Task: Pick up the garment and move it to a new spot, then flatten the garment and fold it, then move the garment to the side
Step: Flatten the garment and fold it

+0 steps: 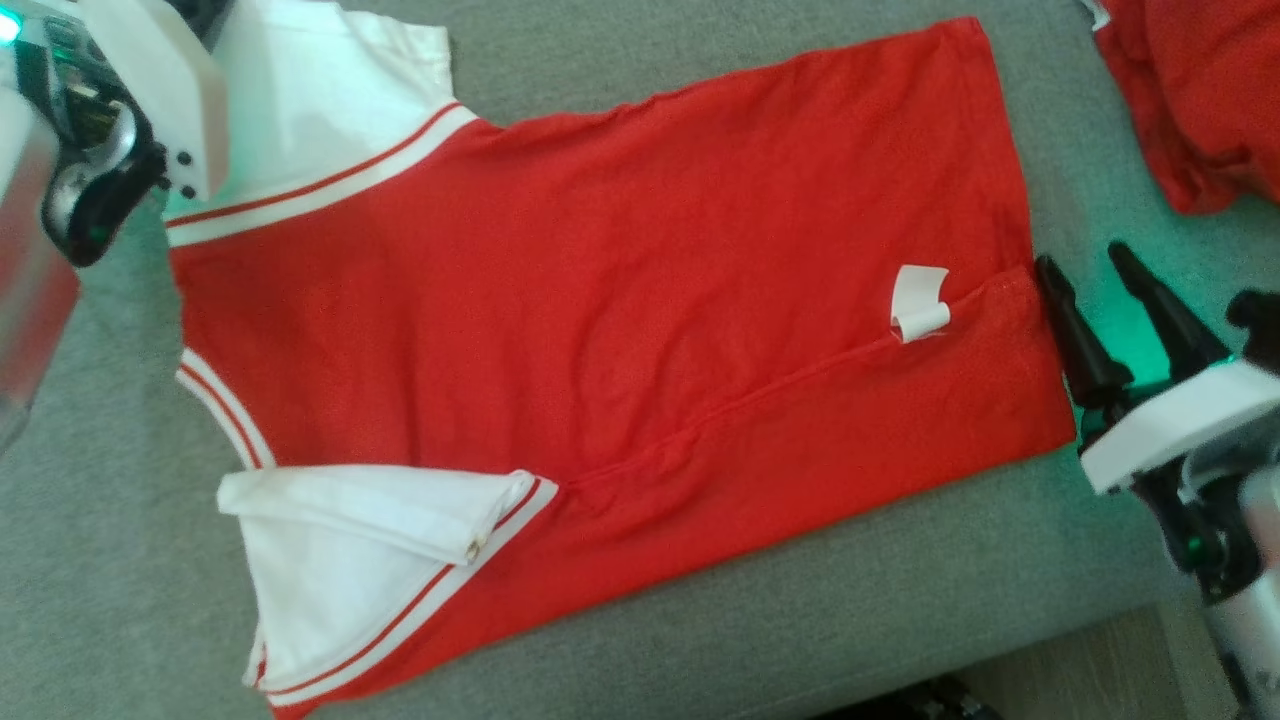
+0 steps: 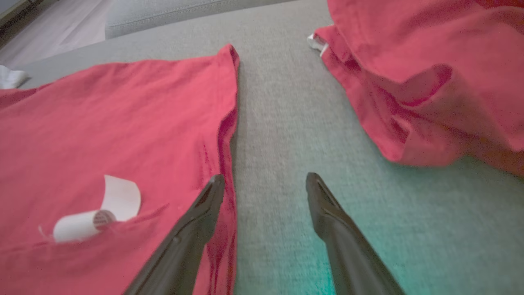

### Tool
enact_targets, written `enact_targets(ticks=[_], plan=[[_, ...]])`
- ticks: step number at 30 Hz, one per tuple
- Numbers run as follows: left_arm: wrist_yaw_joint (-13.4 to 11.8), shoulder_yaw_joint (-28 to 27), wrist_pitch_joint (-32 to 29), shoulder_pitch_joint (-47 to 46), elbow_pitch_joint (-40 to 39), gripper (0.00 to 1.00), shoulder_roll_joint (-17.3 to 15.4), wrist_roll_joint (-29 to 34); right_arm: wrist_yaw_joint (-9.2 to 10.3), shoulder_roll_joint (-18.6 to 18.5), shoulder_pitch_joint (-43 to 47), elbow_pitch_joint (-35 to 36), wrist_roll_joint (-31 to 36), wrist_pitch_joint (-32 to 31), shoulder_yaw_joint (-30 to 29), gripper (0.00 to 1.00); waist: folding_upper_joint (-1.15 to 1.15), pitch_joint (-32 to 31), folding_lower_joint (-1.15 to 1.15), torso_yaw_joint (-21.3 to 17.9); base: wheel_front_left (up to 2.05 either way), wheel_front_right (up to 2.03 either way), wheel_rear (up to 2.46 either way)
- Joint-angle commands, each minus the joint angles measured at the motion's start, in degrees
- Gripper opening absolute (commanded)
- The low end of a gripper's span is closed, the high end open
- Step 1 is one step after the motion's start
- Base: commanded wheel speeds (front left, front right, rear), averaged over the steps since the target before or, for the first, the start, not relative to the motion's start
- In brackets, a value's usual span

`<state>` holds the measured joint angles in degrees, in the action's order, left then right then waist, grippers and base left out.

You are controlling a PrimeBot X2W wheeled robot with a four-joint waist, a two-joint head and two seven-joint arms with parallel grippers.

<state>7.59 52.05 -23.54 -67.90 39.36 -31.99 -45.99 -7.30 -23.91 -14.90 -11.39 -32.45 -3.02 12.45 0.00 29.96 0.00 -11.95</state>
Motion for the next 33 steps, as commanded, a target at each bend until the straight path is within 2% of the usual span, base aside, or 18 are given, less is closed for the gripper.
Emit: enact_targets(ticks=[1, 8, 14, 20, 24, 26, 27, 30, 32, 33], plan=[[-0.1, -1.3, 1.1, -3.1, -1.4, 0.0, -2.7, -0.7, -0.19, -1.9, -0.9, 1.8, -0.6, -0.3, 0.5, 1.0, 0.0, -1.1, 0.0, 0.8, 0.0, 0.0, 0.0], [-0.1, 3.8, 6.0, -3.6, -2.8, 0.0, -1.8, -2.5, -0.19, -3.5, -9.7, -0.9, -1.0, -8.4, 2.7, 1.0, 0.0, -4.6, 0.0, 4.4, 0.0, 0.0, 0.0], [-0.1, 7.2, 9.7, -5.4, -5.1, 0.0, -1.4, -4.2, -0.19, -4.0, -21.1, -10.2, 1.2, -14.3, 7.0, 1.0, 0.0, -5.2, 0.0, 8.0, 0.0, 0.0, 0.0], [-0.1, 10.6, 12.4, -8.4, -7.2, 0.0, -1.9, -4.7, -0.19, -4.4, -29.3, -20.3, 1.6, -15.9, 10.8, 1.0, 0.0, -4.3, 0.0, 10.7, 0.0, 0.0, 0.0], [-0.1, 12.3, 13.5, -9.6, -7.2, 0.0, -2.2, -5.4, -0.19, -4.2, -32.4, -25.7, 0.4, -16.6, 12.6, 0.86, 0.0, -4.3, 0.0, 11.7, 0.0, 0.0, 0.0], [-0.1, 13.0, 13.9, -9.9, -7.0, 0.0, -2.3, -5.9, -0.19, -4.1, -33.4, -27.7, -0.3, -16.7, 13.5, 0.7, 0.0, -4.4, 0.0, 12.0, 0.0, 0.0, 0.0], [-0.1, 13.4, 14.1, -10.1, -6.8, 0.0, -2.3, -6.1, -0.19, -4.1, -33.8, -28.4, -0.6, -16.6, 13.9, 0.67, 0.0, -4.5, 0.0, 12.1, 0.0, 0.0, 0.0], [-0.1, 14.4, 14.6, -10.3, -6.3, 0.0, -2.4, -6.9, -0.19, -4.1, -34.7, -30.4, -1.5, -16.4, 15.2, 0.35, 0.0, -4.7, 0.0, 12.2, 0.0, 0.0, 0.0], [-0.1, 15.0, 14.9, -10.5, -6.0, 0.0, -2.3, -7.4, -0.19, -4.3, -35.2, -31.2, -2.2, -16.1, 16.1, 0.0, 0.0, -4.7, 0.0, 12.3, 0.0, 0.0, 0.0], [-0.1, 15.3, 15.1, -10.5, -5.8, 0.0, -2.2, -7.6, -0.19, -4.4, -35.4, -31.5, -2.5, -15.9, 16.6, 0.0, 0.0, -4.7, 0.0, 12.3, 0.0, 0.0, 0.0]])
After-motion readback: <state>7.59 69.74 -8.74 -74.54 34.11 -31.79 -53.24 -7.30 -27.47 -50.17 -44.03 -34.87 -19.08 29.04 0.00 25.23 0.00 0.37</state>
